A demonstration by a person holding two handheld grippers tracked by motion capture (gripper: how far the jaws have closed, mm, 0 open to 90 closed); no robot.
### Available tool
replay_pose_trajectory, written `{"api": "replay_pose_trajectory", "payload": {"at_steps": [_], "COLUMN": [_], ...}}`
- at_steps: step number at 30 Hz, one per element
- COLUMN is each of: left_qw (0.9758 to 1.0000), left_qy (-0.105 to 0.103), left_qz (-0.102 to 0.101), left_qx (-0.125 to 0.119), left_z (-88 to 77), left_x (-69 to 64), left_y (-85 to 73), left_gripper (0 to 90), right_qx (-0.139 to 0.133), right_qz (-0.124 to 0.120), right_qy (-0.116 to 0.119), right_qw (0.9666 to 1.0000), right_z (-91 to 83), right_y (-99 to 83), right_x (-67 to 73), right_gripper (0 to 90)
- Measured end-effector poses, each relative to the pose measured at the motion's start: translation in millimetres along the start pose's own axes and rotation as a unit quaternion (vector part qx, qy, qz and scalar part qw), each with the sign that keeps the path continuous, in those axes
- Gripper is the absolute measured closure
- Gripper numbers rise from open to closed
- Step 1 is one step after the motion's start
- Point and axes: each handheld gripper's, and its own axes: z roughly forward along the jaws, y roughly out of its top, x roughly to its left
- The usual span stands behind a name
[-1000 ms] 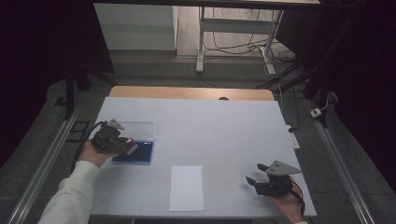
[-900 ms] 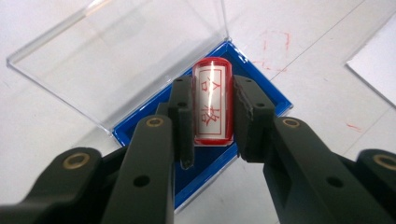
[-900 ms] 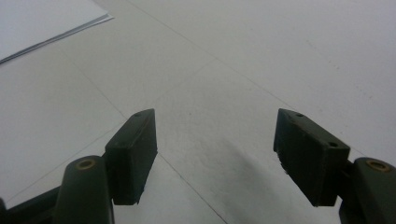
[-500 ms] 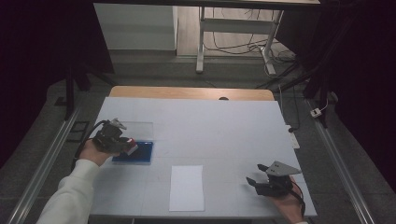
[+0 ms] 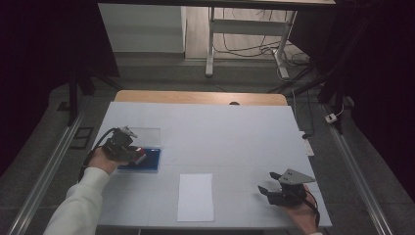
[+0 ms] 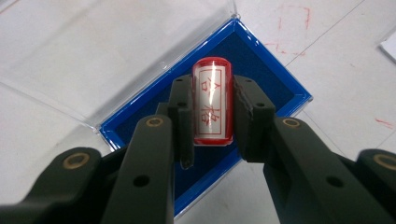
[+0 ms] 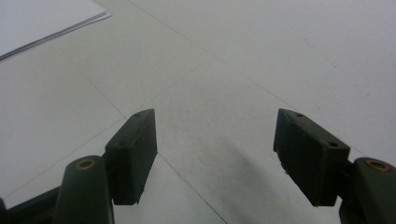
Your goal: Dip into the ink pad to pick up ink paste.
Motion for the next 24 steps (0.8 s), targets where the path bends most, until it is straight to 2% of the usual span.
{"api": "replay_pose_trajectory", "payload": {"at_steps": [14, 24], "left_qw": [0.9999, 0.9997], "left_qy": [-0.006, -0.001], "left_qz": [-0.009, -0.006], "left_qx": [0.005, 0.024], "left_z": [3.0, 7.8], "left_x": [1.6, 0.5], "left_y": [-0.1, 3.3], "left_gripper": [70.9, 71.0], "right_qx": [0.003, 0.002], "right_qz": [-0.002, -0.005], "right_qy": [-0.002, 0.001], "right_qw": [1.0, 1.0], "right_z": [-0.3, 0.7], "right_y": [0.1, 0.5], "right_x": [0.7, 1.1], "right_gripper": [29.9, 29.9]}}
